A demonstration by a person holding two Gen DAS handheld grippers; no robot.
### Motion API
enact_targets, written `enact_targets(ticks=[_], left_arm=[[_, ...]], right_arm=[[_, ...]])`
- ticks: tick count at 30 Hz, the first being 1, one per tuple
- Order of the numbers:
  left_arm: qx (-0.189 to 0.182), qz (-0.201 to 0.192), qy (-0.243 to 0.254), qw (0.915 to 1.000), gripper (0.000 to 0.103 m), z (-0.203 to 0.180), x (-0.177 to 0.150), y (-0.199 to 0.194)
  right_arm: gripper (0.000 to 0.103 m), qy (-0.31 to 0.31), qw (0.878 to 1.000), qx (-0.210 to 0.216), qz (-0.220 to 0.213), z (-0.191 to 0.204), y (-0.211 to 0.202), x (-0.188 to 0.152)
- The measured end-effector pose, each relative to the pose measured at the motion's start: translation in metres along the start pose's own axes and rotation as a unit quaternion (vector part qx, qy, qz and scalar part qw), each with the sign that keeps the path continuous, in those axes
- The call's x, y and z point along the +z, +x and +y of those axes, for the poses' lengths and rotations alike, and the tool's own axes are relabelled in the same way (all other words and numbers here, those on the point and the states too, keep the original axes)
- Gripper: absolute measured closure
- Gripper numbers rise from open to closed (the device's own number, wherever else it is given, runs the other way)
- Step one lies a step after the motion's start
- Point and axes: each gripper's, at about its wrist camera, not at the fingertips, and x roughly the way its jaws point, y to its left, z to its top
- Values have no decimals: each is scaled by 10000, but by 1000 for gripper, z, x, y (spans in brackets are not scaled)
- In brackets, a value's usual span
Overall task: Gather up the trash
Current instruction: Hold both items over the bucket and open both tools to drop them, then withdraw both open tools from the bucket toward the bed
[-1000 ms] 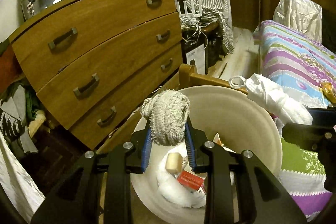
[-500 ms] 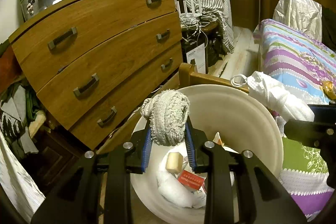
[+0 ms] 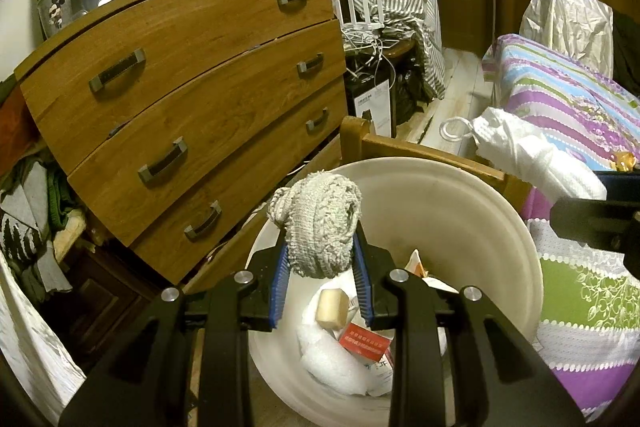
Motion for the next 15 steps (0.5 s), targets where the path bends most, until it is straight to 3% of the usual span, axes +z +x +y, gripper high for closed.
enact_targets(ticks=[10,12,13,15], left_arm=[[-6,6,14,10000,76,-1,-4,4],[-23,32,40,10000,72,-1,-5,5],[6,91,50,9999,69,-2,-5,6],[53,95,36,9999,60,-1,-5,5]], right_arm=[[76,-5,10000,13,-14,1,0,1],[74,4,10000,47,-24,1,0,2],[66,2,10000,63,2,2,1,2],[63,34,10000,59,-13,0,0,2]])
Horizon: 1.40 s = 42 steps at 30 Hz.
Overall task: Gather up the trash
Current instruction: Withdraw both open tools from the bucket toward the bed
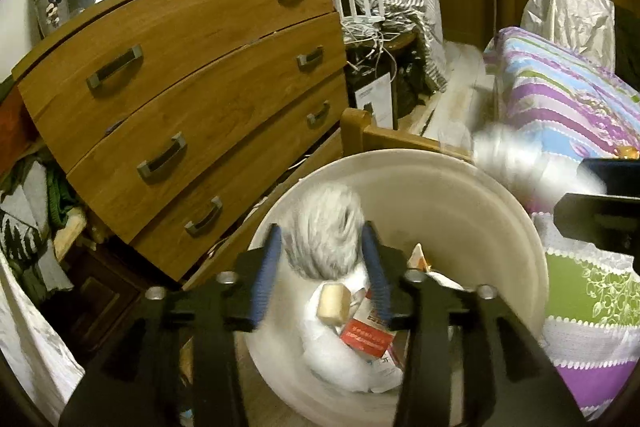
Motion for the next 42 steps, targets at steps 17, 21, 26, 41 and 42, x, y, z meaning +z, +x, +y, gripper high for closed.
enact_targets(ticks=[17,21,26,41,42], left_arm=[[41,-110,-107,9999,60,8,-5,-16],[39,-409,-5,9992,57,1,-12,-36],[-25,-594,-247,9979,29,0,-24,-55],[100,-742,-404,9964,6,-5,-57,-89],[127,-700,-366,9968,6,-6,-59,-88]], right_arm=[[42,98,9990,-218,-378,-11,-15,-14],[20,95,9940,-501,-971,-12,-38,-30],[5,226,9788,-887,-1833,-20,-72,-59],[5,377,9827,-671,-1686,-31,-86,-123],[5,342,9835,-616,-1664,-27,-84,-125]])
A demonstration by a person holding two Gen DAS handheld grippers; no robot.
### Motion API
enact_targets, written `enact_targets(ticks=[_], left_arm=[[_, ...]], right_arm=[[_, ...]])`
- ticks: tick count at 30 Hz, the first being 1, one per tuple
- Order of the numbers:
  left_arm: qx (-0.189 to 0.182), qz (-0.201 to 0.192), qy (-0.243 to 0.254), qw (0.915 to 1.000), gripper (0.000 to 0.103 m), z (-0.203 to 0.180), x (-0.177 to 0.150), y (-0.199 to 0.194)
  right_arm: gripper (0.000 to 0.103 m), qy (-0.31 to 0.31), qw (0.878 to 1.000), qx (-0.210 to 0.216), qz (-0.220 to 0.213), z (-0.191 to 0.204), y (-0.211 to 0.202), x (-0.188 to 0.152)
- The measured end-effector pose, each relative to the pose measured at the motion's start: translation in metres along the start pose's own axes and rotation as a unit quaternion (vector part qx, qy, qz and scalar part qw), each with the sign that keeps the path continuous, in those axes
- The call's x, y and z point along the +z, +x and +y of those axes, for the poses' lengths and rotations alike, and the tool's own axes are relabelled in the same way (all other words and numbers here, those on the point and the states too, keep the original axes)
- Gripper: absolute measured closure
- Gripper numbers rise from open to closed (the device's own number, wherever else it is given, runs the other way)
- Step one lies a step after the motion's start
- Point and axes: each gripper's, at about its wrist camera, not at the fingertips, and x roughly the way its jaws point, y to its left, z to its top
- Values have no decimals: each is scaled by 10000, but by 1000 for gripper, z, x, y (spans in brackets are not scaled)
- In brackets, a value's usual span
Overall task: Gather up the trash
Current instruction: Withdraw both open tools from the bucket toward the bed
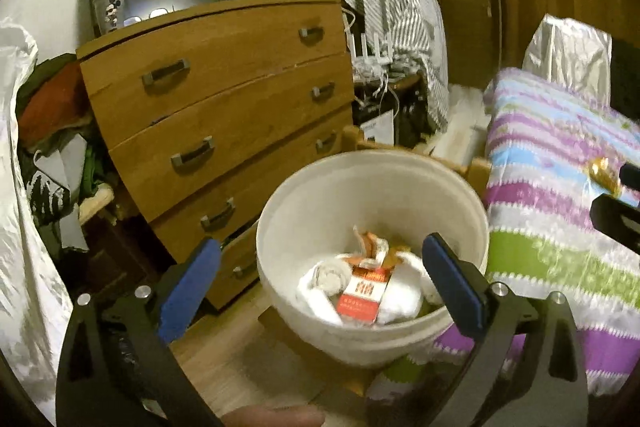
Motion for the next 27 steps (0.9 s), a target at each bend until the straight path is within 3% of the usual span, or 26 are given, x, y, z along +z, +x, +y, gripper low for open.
enact_targets(ticks=[6,12,17,21,27], left_arm=[[-89,304,-198,9993,6,14,-12,6],[-66,191,-386,9991,6,24,-16,3],[195,77,-295,9993,6,18,-18,-2],[378,253,-415,9981,6,23,-17,1],[376,339,-401,9979,6,22,-15,-2]], right_arm=[[5,-273,9995,47,134,22,5,-10],[5,-144,9997,9,187,31,8,-13],[5,-174,9995,-13,276,43,13,-19],[5,-218,9993,-40,298,44,12,-22],[5,-6,9995,-20,303,35,10,-24]])
